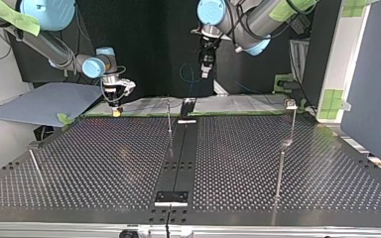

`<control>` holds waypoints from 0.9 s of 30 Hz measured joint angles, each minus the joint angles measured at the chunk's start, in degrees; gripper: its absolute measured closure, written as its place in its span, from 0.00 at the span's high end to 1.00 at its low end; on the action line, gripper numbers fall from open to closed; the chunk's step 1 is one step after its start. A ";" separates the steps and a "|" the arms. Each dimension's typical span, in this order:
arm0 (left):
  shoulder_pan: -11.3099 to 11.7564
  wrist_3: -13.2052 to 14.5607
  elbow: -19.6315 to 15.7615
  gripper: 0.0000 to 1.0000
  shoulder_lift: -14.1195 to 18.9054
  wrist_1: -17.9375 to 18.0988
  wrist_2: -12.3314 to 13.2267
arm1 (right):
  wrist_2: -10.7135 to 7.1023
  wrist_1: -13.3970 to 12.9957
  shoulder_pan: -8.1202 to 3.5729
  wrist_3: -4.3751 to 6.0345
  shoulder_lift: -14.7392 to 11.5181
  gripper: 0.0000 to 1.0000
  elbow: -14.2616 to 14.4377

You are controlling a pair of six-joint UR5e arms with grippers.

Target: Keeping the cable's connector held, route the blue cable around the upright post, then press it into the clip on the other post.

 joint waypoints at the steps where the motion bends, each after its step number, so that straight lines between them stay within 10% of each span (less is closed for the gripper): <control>1: -0.05 0.00 -0.53 1.00 0.53 -0.01 -0.03 | 0.00 0.04 0.01 0.00 0.00 0.00 0.00; 27: -0.76 0.01 -8.10 1.00 9.87 -0.12 -0.13 | 0.09 0.55 0.25 -0.53 0.00 0.00 -0.01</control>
